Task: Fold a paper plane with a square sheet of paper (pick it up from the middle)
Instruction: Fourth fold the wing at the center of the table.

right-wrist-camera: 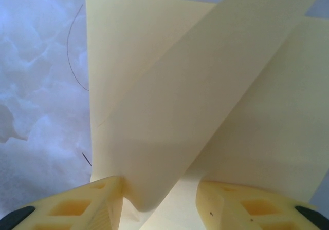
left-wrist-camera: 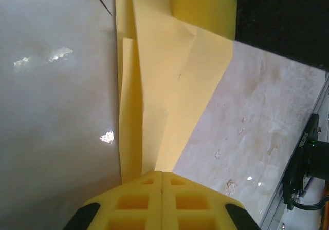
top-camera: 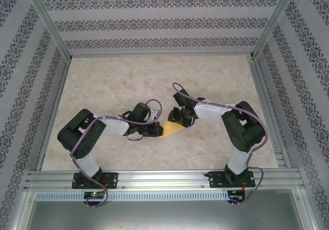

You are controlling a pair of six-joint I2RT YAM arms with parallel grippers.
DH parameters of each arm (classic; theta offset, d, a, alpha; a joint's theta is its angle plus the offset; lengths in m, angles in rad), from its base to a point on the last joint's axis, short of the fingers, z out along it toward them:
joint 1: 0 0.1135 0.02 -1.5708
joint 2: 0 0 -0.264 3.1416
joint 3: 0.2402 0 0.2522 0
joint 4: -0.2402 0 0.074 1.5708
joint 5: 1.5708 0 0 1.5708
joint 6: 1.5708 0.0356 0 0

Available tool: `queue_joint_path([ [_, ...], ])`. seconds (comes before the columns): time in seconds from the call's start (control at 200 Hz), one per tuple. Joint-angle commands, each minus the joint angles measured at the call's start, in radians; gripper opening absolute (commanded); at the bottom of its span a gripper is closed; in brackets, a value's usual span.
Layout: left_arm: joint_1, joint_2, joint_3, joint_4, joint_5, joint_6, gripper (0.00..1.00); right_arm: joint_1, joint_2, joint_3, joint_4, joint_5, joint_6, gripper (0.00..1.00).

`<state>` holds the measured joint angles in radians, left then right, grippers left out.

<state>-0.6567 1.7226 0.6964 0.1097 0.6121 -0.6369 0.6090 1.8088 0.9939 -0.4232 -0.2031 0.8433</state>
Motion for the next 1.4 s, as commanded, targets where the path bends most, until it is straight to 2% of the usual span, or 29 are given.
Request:
queue_joint_path([
  [0.0, -0.002, -0.036, 0.001, -0.004, -0.005, 0.011, 0.06, 0.025, 0.185, -0.092, -0.108, 0.067, 0.003, 0.49],
  [0.19, 0.006, -0.051, 0.008, 0.044, -0.001, -0.012, 0.08, 0.030, 0.194, -0.086, -0.105, 0.064, -0.003, 0.52],
  [0.35, 0.006, -0.008, 0.030, 0.093, 0.018, -0.037, 0.09, 0.034, 0.203, -0.084, -0.103, 0.061, -0.004, 0.53],
  [0.595, 0.006, 0.048, 0.066, 0.120, -0.009, -0.048, 0.08, 0.034, 0.208, -0.083, -0.098, 0.056, -0.003, 0.53],
  [0.914, 0.008, 0.075, 0.073, 0.070, -0.056, -0.037, 0.05, 0.034, 0.211, -0.083, -0.095, 0.054, -0.003, 0.53],
  [1.394, 0.007, 0.099, 0.058, 0.042, -0.058, -0.040, 0.04, 0.035, 0.209, -0.078, -0.098, 0.052, -0.002, 0.53],
])
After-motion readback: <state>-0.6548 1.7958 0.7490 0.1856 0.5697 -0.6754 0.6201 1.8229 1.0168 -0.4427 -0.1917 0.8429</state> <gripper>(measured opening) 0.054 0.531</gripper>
